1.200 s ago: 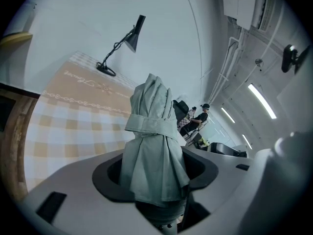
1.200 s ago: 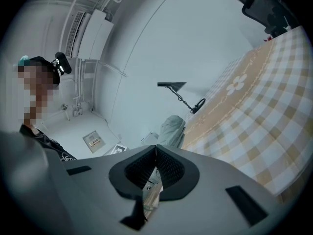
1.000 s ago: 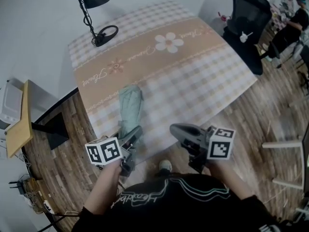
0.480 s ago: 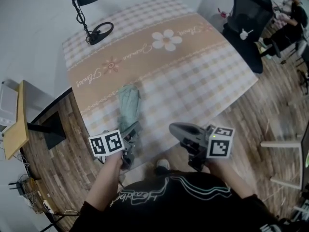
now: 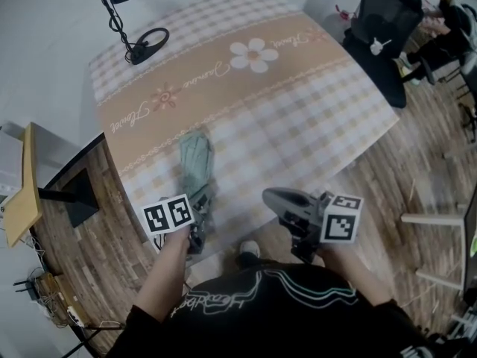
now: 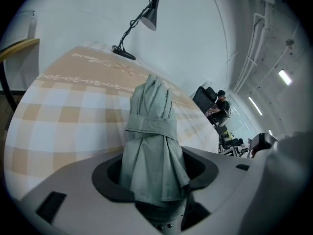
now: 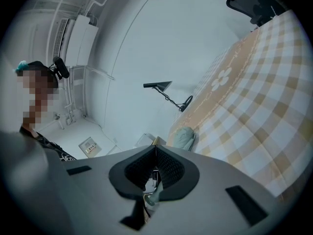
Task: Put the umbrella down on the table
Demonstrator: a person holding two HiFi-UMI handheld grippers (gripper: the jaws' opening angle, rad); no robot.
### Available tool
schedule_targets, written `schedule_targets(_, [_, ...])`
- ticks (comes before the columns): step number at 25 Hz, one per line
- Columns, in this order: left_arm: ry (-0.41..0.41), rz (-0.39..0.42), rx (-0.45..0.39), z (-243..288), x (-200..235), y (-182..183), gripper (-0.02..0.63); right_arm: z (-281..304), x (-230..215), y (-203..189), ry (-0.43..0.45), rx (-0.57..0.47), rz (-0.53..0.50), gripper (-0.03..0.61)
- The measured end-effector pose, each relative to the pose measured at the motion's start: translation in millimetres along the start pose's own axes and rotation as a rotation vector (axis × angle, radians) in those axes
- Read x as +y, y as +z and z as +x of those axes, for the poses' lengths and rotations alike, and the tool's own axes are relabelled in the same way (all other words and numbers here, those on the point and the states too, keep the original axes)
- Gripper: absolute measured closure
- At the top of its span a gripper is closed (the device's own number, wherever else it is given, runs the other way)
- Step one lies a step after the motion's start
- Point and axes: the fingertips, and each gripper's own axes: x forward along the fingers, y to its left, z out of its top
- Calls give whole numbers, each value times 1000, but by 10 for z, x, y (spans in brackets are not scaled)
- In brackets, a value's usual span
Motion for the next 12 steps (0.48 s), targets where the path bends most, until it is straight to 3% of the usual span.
schedule_targets(7, [91,63,31,33,-16,-44,359,12,2,-22,15,-7,18,566])
schedule_targets(12, [73,96,18,43,-56,-46,355,-2,-49,-52,9,-5,22,566])
